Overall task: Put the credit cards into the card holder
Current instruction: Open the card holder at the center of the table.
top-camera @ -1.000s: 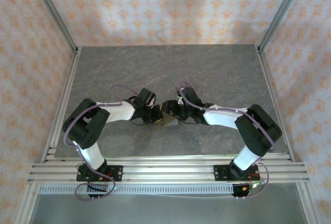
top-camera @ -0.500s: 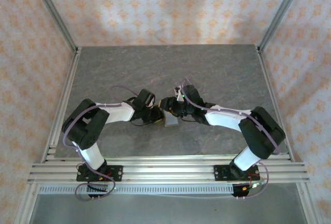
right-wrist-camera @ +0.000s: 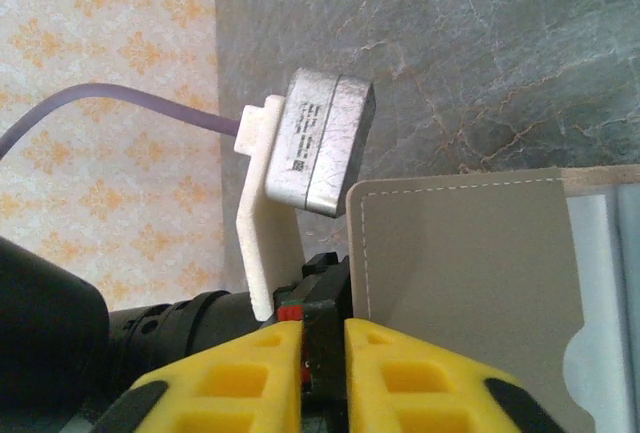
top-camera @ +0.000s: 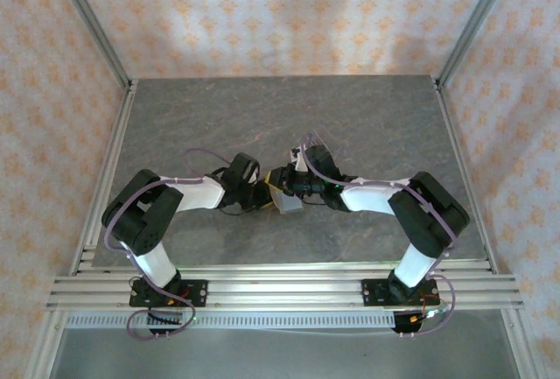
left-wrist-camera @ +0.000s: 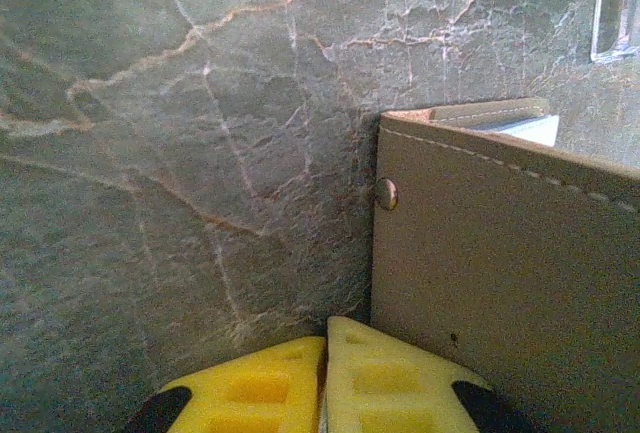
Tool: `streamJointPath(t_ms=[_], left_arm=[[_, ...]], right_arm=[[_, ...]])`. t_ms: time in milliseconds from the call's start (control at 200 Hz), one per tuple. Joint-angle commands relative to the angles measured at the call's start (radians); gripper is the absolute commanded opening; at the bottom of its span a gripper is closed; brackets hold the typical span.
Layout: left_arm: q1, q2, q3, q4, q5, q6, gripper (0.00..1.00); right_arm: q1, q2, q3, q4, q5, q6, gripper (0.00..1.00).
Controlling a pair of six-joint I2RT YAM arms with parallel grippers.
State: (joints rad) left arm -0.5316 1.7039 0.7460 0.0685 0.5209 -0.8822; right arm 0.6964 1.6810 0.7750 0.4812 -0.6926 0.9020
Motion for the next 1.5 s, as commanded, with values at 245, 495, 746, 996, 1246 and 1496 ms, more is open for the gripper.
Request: streamJointPath(t_ms=[245,495,746,996,1246,1496], left_arm=[[0.049,-0.054,-0.048,-0.113,-0.083,0.021,0.10],[0.073,-0.094,-0.048,-0.152,-0.086,0.033,0.11],[0.125,-0.291,-0.039,-0.380,-0.192,0.081,0.25],[0.101,-0.381,0.060,-0.533,-0.210,0.168,0.38],[0.041,-0.266,0.167,-0.508,-0.183,0.148,0.22],[0.045,-0.099,0.201,-0.428,-0.182,0.126,0.10]], right_arm=[[-0.007,0.081,0.024,-0.107,0.092,-0.064,0.11],[-0.003,0.106,0.040,-0.180,0.135,-0.119,0.20],[0.057,0.123,0.112,-0.383,0.281,-0.234,0.44],[0.132,0.142,0.187,-0.562,0.499,-0.312,0.51],[0.166,0.173,0.211,-0.620,0.616,-0.316,0.39],[0.166,0.148,0.193,-0.616,0.591,-0.318,0.36]])
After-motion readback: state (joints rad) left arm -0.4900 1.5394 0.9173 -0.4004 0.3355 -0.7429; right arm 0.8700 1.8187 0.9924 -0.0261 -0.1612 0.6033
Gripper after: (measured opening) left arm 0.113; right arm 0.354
